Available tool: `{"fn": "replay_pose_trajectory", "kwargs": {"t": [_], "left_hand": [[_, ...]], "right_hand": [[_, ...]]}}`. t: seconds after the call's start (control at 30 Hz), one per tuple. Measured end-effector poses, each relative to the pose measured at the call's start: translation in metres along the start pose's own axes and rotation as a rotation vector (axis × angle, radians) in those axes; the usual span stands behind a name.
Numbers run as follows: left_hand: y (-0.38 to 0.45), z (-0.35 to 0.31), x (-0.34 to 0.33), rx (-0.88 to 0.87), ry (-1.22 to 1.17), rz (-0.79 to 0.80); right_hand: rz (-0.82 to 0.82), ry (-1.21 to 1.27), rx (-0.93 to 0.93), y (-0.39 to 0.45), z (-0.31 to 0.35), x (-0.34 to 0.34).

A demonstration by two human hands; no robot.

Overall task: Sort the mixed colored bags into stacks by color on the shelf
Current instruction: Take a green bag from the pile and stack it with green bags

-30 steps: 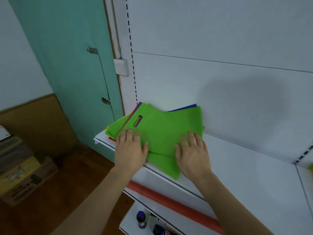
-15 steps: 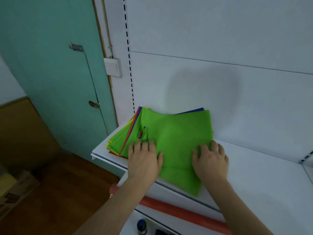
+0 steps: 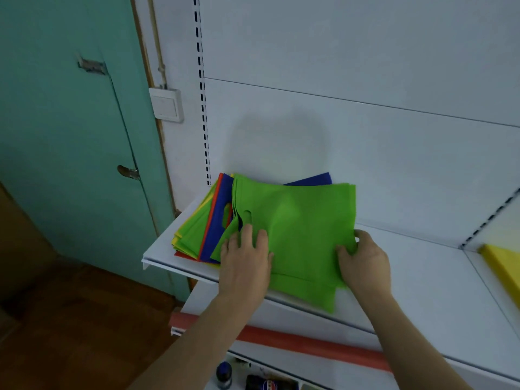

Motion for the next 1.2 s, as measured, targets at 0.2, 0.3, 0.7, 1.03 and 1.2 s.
{"fn": "replay_pose_trajectory", "kwargs": {"t": [0.2,0.3,0.7,1.03,1.2], "left_hand": [[-0.002,0.001,0.011,0.012,-0.049,-0.021],[0.005,0.002,0.014,0.08,-0.047,0.02],[0.068,0.023,0.028,0.4,-1.082,0.048],[0.072,0.026,0.05,0.038,-1.118,-0.306],[0.069,0.033,0.024,0.029,-1.098,-0.195]], "right_hand": [[-0.02,0.067,-0.068,0.015,-0.023,0.016],[-0.122,0.145,-0.002,0.02,-0.035,0.025],[-0.35,0.6,0.193,0.007,-0.034,0.056],[-0.303,0.621,0.253,0.004,-0.02,0.048],[-0.191,0.454,0.185,0.0,-0.027,0.023]]}}
Point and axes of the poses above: each hand's wrist, its own y-axis towards the middle knuckle, its own x-axis out of the back of the hand, z = x × y, the point moved 1 cm from there along y, towards the middle knuckle, and after that the axes turned 10 degrees about z, right-handed, at the moved point
